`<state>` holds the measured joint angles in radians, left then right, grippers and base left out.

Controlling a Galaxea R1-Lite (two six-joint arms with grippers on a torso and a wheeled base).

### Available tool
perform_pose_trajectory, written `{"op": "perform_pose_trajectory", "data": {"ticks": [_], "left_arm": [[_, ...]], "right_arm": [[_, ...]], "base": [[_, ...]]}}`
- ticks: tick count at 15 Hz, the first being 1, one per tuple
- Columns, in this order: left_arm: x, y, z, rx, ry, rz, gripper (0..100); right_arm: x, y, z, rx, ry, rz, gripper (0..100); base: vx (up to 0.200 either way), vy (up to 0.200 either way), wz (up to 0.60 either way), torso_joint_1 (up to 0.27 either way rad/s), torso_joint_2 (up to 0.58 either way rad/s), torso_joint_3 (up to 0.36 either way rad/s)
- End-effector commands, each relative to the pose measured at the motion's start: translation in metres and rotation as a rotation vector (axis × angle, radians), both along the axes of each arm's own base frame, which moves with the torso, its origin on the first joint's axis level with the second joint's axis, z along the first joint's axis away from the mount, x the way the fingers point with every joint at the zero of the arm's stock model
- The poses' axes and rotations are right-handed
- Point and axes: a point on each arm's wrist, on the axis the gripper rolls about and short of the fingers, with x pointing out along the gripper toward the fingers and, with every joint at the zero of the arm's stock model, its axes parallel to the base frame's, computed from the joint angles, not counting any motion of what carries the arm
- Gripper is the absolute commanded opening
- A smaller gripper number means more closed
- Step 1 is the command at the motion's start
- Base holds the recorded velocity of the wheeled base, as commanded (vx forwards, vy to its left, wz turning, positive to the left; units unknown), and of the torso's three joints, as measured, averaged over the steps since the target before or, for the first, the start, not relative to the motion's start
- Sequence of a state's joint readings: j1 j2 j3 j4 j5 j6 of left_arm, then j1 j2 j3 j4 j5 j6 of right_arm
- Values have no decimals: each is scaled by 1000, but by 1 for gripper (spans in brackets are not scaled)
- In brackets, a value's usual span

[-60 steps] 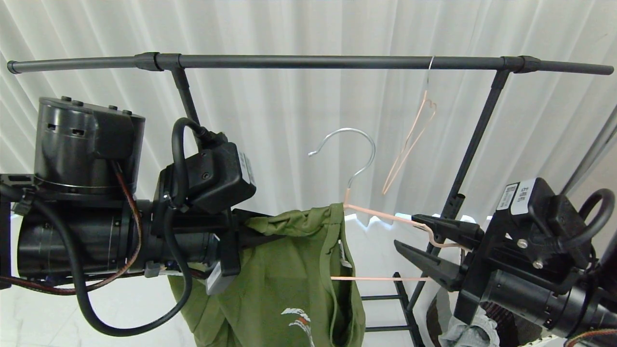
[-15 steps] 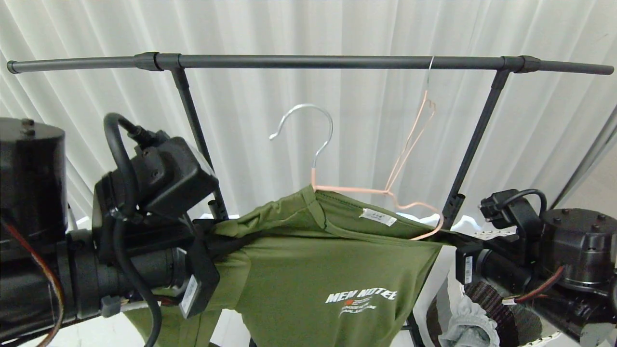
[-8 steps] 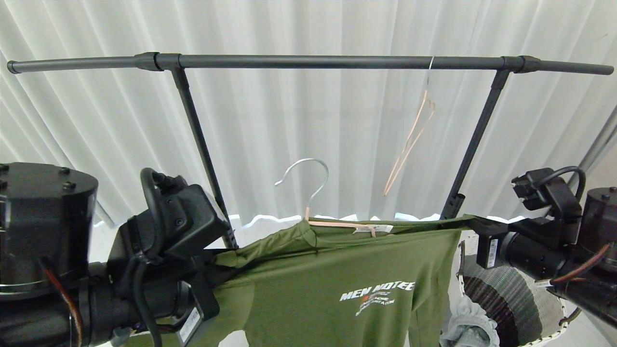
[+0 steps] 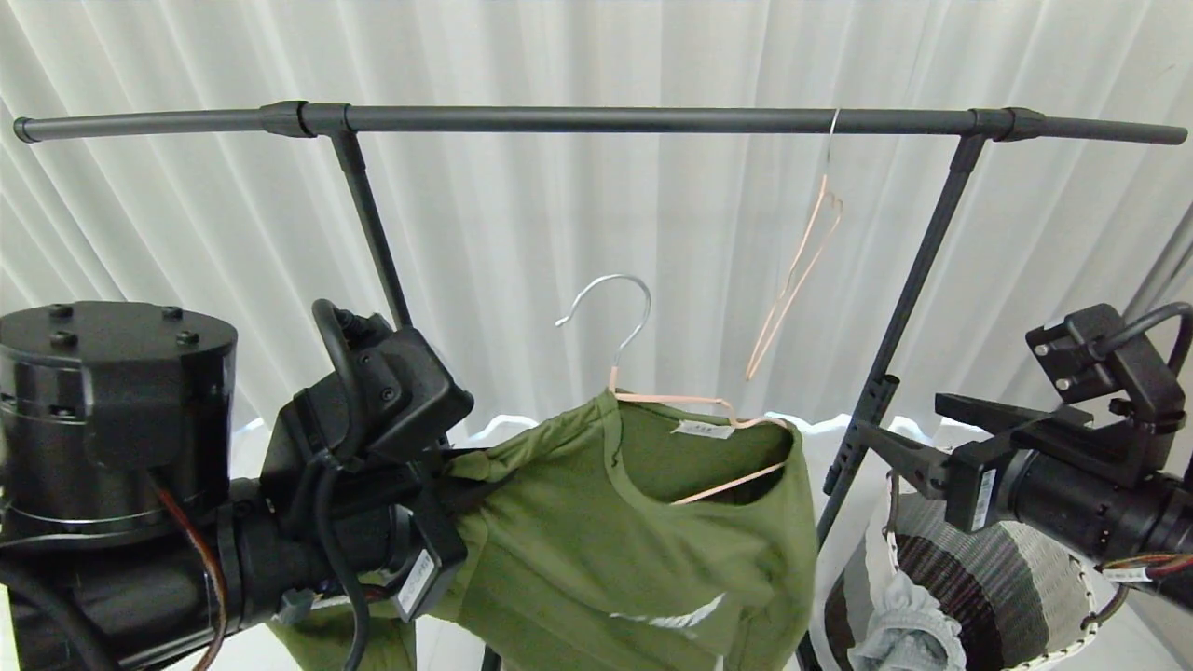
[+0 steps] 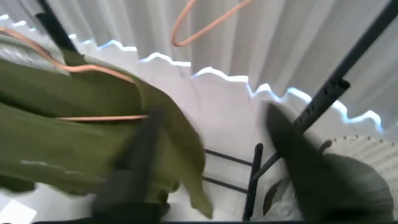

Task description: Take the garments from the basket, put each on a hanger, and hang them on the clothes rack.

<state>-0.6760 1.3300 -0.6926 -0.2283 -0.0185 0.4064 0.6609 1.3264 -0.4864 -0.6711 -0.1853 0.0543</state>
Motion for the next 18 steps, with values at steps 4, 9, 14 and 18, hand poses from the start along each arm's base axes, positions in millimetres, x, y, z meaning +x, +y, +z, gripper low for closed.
{"op": "perform_pose_trajectory", "data": {"ticks": [4,9,14,18], "left_arm": [[-4,0,-8,-42,4,-92,0],[-8,0,-18,-65,10,-179,0],[-9,-3,-17,-36,-30,-264,0],[-9,-3,-14,-45,-39,-268,0]], "right_arm": [[-15,-8,18,-44,-27,131,100],[-19,-4,49,-195,-60,406,100],[-10,13,43,-343,14,666,100],[7,41,38,-383,52,777,100]], "base": [[0,0,0,0,0,0],[0,0,0,0,0,0],[0,0,0,0,0,0],[0,0,0,0,0,0]]}}
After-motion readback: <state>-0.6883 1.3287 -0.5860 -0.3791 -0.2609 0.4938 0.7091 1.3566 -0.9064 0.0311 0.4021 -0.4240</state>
